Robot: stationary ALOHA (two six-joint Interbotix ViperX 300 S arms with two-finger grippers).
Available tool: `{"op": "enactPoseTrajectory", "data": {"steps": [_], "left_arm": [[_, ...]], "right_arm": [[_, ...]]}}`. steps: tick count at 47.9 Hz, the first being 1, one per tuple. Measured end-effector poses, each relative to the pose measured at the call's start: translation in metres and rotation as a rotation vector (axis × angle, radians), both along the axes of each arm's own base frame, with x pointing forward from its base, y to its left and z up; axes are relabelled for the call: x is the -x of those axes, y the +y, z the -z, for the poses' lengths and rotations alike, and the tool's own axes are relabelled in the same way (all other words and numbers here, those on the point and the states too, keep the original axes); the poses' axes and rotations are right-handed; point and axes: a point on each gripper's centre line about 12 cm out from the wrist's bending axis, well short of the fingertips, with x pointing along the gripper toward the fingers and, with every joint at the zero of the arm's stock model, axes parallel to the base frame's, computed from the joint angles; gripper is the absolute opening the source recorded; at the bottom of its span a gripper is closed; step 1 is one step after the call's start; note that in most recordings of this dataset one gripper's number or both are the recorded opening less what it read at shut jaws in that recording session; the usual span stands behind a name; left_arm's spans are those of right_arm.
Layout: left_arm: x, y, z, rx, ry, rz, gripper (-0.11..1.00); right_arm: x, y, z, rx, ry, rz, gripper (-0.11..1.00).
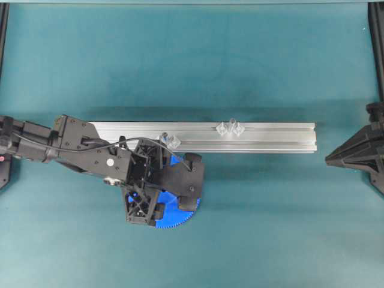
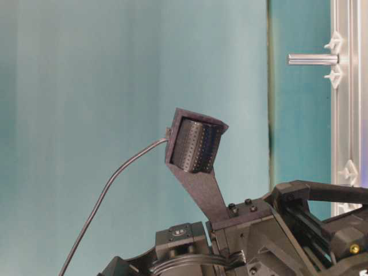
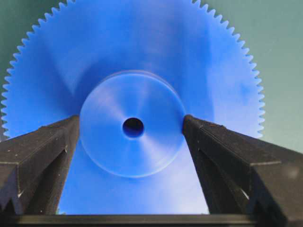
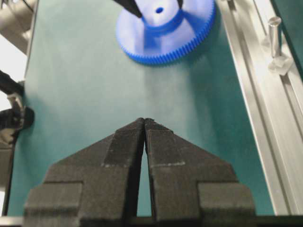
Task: Insert the large gear onto the shaft.
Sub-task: 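Lift the blue gear with the left gripper and tilt it upright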
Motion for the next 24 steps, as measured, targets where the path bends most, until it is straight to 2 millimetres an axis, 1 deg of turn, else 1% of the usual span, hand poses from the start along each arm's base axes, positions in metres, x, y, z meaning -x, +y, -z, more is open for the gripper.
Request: {"op": "enactPoseTrajectory", "data": {"steps": [8,10,13,24], "left_arm": [[-0.0012,-0.0001,-0.0012,0.0,-0.003,-0.002,0.93],[-0.0002,-0.0012,0.0041,-0.003,0.012,0.005,0.93],[-0.0003,-0.0041,0.0052,-0.005,0.022,0.009,0.93],[-0.0004,-0.0047,0.0027,-0.011,0.045,0.018,0.94]], "right_arm": [[0.0002,0.0,-0.0002,0.001,-0.002,-0.001,0.11],[0.0,0.0,0.0,0.001,0.0,-0.001,0.11],[0.0,0.0,0.0,0.001,0.0,-0.001,0.11],[0.001,-0.0001,-0.0019,-0.001,-0.012,0.0,0.11]]}}
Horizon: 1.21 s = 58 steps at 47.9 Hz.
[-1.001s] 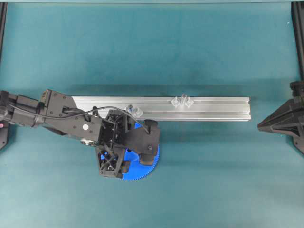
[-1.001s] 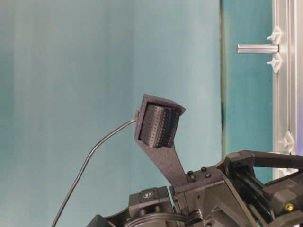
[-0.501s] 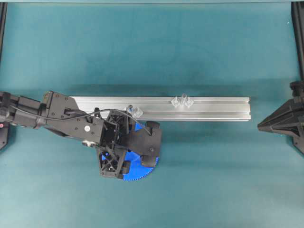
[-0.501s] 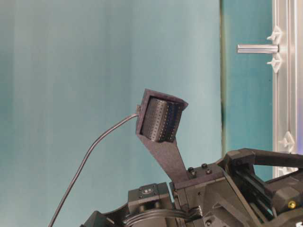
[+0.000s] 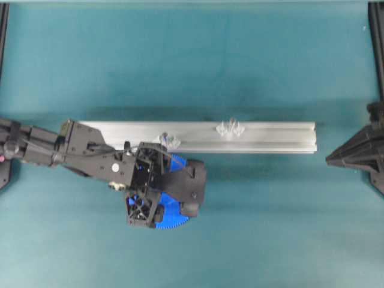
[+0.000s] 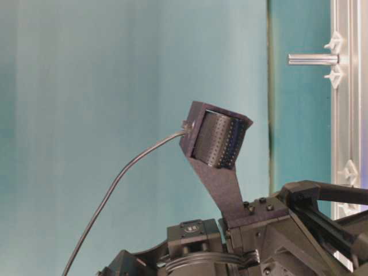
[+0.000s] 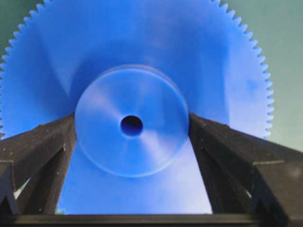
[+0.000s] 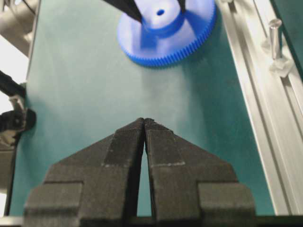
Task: Insert the large gear onto the shaft.
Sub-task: 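Lift the blue gear with the left gripper and tilt it upright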
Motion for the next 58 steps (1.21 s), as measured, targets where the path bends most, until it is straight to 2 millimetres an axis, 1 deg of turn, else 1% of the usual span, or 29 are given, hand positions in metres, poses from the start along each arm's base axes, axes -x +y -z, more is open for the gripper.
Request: {"op": "enactPoseTrajectory", "data": {"steps": [13,19,26,30,44,58], "left_arm": [[-0.0026,-0.0004,0.0009,0.004,-0.01,-0.007,0.93],[-0.004,-0.0001,-0.0001,0.005,-0.023,-0.007,0.91],[-0.0033,0.0002,-0.0005,0.005,-0.024,-0.008,0.84],[-0.0039,0.0007,-0.0021,0.005,-0.029,-0.008,0.78],[-0.0058,0.0004,-0.0033,0.005,-0.035,-0.002,0.78],[-0.0098,-0.0003,-0.0087,0.009,-0.062,0.0,0.78]], "right_arm": [[0.0004,0.0,0.001,0.002,0.001,-0.001,0.11],[0.0004,0.0,0.001,-0.001,0.002,0.0,0.11],[0.0004,-0.0003,0.001,0.002,0.001,0.001,0.11],[0.0005,0.0,0.0016,0.002,0.003,-0.001,0.11],[0.0005,0.0,0.0008,-0.002,0.0,0.0,0.11],[0.0005,0.0,0.0016,-0.001,0.003,0.0,0.11]]}}
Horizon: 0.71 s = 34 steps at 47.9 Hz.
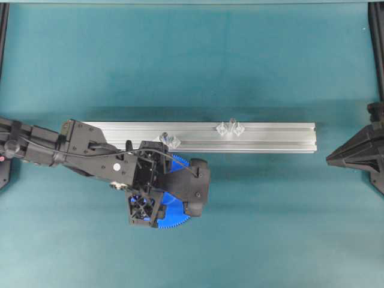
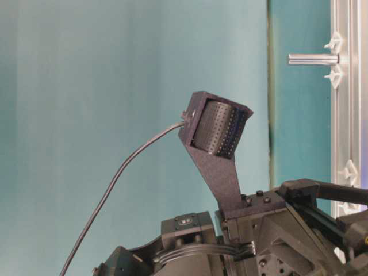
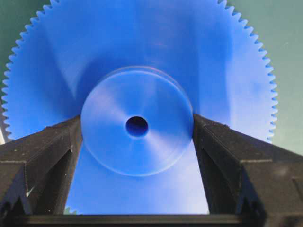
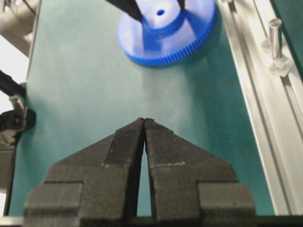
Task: Insert the large gear onto the shaft.
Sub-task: 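Lift the blue gear with the left gripper and tilt it upright, then carry the upright gear with the left gripper toward the upper shaft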
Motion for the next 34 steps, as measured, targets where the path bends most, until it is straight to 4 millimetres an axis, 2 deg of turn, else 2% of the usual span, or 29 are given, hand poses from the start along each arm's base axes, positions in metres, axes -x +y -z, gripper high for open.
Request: {"op": "enactPoseTrajectory", "data": {"steps": [16,34], "left_arm": [[-0.001,-0.002,-0.005,0.001,-0.001,0.002,0.78],[-0.013,-0.004,-0.028,0.009,-0.056,0.005,0.78]], "right_arm": [[0.0,0.0,0.001,0.0,0.003,0.0,0.11],[0.001,0.0,0.002,0.002,0.003,-0.001,0.11]]}}
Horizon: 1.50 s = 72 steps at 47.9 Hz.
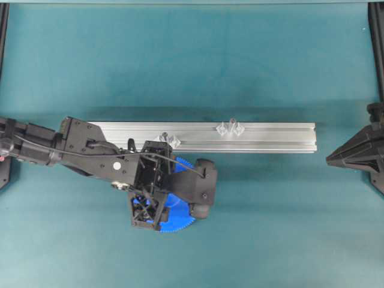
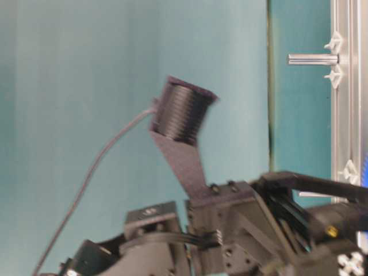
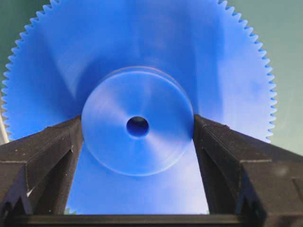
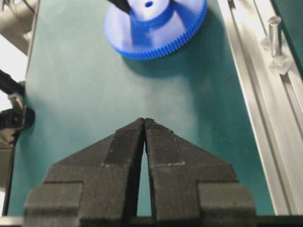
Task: Insert the large gear onto the shaft.
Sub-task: 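Carry the upright gear with the left gripper toward the upper shaft, then align the gear's center hole with the upper shaft using the left gripper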
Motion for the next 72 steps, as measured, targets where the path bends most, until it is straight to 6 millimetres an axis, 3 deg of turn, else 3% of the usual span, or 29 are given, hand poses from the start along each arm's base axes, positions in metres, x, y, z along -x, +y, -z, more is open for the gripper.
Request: {"op": "enactPoseTrajectory", "data": {"steps": [21,34,41,51,66,72], "left_arm": [[-0.018,0.005,-0.049,-0.051,-0.086,0.121,0.78],[-0.037,0.052,-0.078,-0.094,-0.138,0.1,0.78],[-0.043,0.064,-0.089,-0.131,-0.168,0.147,0.78],[-0.065,0.075,-0.082,-0.164,-0.173,0.191,0.78],[-0.098,0.114,-0.075,-0.2,-0.114,0.204,0.78],[-0.109,0.117,-0.071,-0.213,-0.09,0.239,0.78]], "right_arm": [[0.0,-0.001,0.001,-0.001,0.003,0.007,0.11],[0.002,-0.001,0.009,0.001,0.02,0.006,0.11],[0.005,-0.001,0.011,0.0,0.014,0.007,0.11],[0.008,-0.003,0.013,0.002,-0.002,0.013,0.11],[0.009,-0.005,0.016,0.003,0.003,0.028,0.11],[0.01,-0.005,0.018,0.004,0.007,0.028,0.11]]}}
